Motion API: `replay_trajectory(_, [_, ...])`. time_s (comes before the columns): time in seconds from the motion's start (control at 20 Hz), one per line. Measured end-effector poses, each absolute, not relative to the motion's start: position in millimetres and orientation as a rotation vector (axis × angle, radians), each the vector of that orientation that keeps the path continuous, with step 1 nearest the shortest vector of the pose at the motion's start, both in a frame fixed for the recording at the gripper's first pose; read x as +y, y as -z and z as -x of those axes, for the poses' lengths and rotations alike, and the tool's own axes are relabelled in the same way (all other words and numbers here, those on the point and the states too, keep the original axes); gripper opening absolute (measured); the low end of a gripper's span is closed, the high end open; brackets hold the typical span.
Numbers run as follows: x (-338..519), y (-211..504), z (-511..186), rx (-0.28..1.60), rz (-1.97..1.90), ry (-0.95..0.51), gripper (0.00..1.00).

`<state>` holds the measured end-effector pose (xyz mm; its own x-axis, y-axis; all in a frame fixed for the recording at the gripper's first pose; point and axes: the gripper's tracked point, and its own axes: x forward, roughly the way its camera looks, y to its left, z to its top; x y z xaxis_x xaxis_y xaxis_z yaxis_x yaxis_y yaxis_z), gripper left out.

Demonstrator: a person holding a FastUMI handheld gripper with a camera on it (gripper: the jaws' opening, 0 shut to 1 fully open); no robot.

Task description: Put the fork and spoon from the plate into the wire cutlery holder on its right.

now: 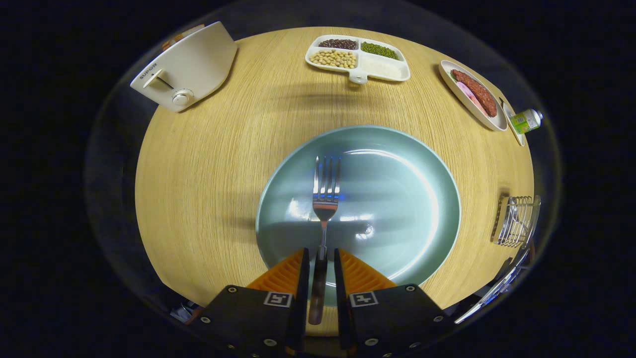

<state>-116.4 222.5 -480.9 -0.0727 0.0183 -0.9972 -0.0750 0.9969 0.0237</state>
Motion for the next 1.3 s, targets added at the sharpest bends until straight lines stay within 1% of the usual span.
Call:
replay_trajectory(0.1, [226,485,116,1.635,0.022,-0.072,0.16])
replay_trajectory(0.3, [223,484,114,1.608,0.0,-0.074,0.05])
replay_trajectory(0.5, [221,472,105,1.536,-0.037,-0.079,0.04])
replay_trajectory(0.75, [202,437,94,1.436,-0.095,-0.078,0.04])
replay_trajectory(1.05, [130,395,90,1.328,-0.106,-0.044,0.04])
replay_trajectory(1.3, [51,377,99,1.296,-0.125,0.01,0.04])
